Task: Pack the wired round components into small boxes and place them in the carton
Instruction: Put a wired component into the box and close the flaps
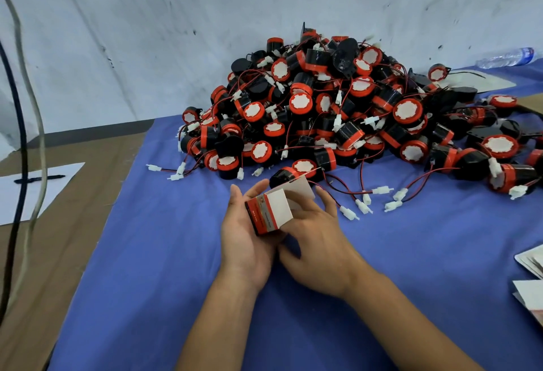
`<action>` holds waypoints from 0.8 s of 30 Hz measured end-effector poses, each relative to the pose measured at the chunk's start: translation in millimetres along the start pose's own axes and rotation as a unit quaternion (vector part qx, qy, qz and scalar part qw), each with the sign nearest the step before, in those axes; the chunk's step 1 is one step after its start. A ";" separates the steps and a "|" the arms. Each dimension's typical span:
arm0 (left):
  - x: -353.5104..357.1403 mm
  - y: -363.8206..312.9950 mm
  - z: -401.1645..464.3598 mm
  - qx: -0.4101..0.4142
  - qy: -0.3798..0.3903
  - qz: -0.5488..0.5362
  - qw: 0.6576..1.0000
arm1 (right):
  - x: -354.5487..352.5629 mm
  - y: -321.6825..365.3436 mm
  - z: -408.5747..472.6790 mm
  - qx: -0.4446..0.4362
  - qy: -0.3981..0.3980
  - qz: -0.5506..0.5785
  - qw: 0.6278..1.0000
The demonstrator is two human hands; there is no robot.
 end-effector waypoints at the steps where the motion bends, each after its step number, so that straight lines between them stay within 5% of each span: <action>1: 1.1 0.3 -0.4 -0.010 0.011 -0.001 1.000 | -1.3 0.9 -0.2 -0.002 -0.012 0.000 1.000; 7: 5.8 -12.6 -0.8 0.051 0.133 0.075 0.987 | -10.2 2.5 14.2 0.012 -0.071 0.102 0.992; 10: -4.3 -28.3 6.7 0.104 0.072 0.087 0.988 | -22.5 -1.3 25.0 0.008 -0.186 0.197 0.963; 12: -15.3 -39.3 13.0 0.115 0.015 0.007 0.993 | -34.8 -13.7 31.8 0.069 -0.331 0.209 0.918; 14: -30.4 -45.6 17.4 0.098 -0.038 -0.077 0.991 | -33.4 -31.6 50.2 0.151 -0.375 0.178 0.897; 18: -44.7 -50.2 19.1 0.070 -0.063 -0.098 0.991 | 18.2 -59.9 127.0 0.157 -0.106 -0.052 0.980; 21: -35.3 -53.0 16.2 0.073 0.019 -0.061 0.995 | 50.7 -69.1 164.8 0.160 0.054 -0.137 0.976; 24: -28.9 -58.2 11.5 0.091 0.105 -0.022 0.990 | 67.2 -68.6 181.5 0.181 0.082 -0.175 0.964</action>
Point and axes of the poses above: each hand's wrist, its own z-axis towards the middle knuckle, its own x-axis out of the palm, y = z × x, the point moved 7 cm from there along z, towards the middle knuckle, and after that the axes turned 10 degrees about -y, right-handed, at the moved point
